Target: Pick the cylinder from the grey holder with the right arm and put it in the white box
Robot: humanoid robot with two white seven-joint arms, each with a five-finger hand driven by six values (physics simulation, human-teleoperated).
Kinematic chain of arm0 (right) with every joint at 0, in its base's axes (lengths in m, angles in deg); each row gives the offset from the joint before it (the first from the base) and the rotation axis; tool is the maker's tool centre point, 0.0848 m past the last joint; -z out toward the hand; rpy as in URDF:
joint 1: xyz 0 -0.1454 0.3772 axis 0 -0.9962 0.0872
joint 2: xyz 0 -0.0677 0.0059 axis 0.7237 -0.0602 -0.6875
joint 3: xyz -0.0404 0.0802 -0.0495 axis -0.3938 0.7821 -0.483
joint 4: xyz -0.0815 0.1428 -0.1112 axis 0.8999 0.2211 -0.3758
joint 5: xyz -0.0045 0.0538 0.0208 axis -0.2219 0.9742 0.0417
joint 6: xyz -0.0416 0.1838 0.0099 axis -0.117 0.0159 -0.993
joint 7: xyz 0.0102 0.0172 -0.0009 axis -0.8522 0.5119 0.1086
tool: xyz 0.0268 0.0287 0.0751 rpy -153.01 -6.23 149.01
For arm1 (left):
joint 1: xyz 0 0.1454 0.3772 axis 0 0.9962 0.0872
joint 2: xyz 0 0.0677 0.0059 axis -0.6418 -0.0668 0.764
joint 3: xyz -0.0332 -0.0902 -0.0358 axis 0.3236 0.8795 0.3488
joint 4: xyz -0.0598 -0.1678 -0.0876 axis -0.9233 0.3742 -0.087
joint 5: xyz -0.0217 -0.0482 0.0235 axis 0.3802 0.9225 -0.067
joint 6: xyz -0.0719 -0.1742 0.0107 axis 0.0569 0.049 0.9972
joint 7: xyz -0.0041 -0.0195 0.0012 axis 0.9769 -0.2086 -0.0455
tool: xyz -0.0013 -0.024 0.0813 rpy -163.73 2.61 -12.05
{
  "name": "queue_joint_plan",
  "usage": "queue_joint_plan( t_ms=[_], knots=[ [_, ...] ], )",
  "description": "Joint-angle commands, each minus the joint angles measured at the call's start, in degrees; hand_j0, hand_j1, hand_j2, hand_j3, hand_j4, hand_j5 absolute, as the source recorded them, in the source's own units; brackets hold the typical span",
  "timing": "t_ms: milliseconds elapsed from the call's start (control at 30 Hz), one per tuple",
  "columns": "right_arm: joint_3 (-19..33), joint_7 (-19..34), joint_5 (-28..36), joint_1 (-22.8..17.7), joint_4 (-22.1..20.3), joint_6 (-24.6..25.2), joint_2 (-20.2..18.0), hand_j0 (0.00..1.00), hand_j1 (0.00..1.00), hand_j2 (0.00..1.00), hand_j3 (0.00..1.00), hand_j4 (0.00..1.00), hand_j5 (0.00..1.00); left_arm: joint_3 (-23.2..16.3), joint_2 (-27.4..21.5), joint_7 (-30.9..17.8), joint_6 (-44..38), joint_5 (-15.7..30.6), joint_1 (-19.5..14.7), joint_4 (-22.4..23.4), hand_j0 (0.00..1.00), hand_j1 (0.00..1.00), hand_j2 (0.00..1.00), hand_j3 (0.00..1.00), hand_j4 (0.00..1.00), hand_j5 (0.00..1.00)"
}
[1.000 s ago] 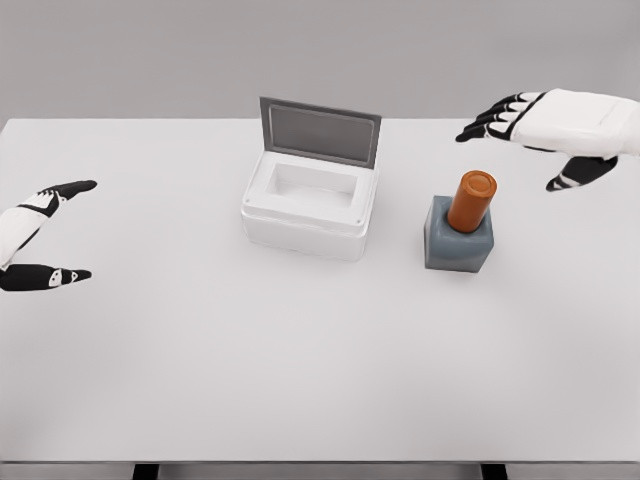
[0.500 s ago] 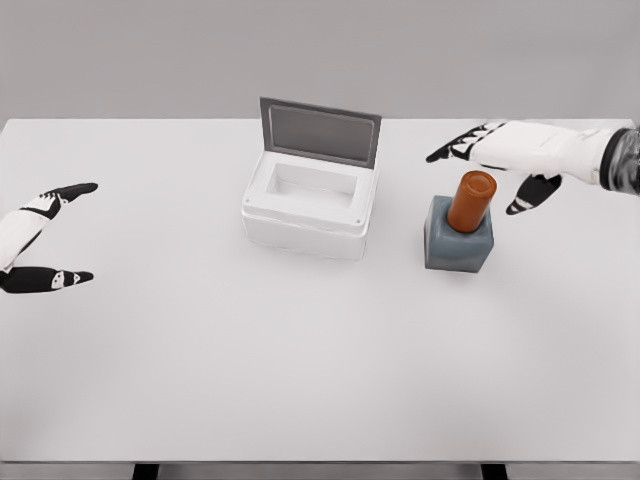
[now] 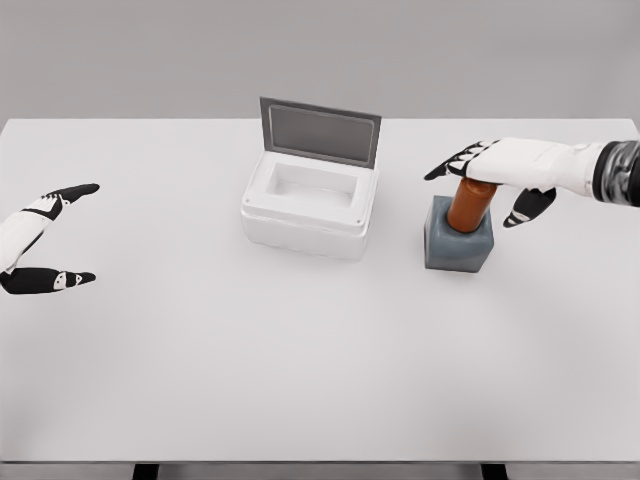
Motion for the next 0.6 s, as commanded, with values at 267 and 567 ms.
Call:
queue_joint_plan(
  t_ms=[267, 567],
  knots=[
    [0.7, 0.0, 0.1, 0.1, -0.2, 0.0, 0.0, 0.61, 0.61, 0.61, 0.61, 0.61, 0.61, 0.0, 0.0, 0.1, -0.1, 0.4, 0.0, 0.1, 1.00, 1.00, 1.00, 1.00, 1.00, 1.00],
    [0.7, 0.0, 0.1, 0.1, -0.5, -0.5, 0.0, 0.27, 0.27, 0.27, 0.27, 0.27, 0.27, 0.0, 0.0, 0.1, -0.1, 0.4, 0.0, 0.1, 1.00, 1.00, 1.00, 1.00, 1.00, 1.00]
  ],
)
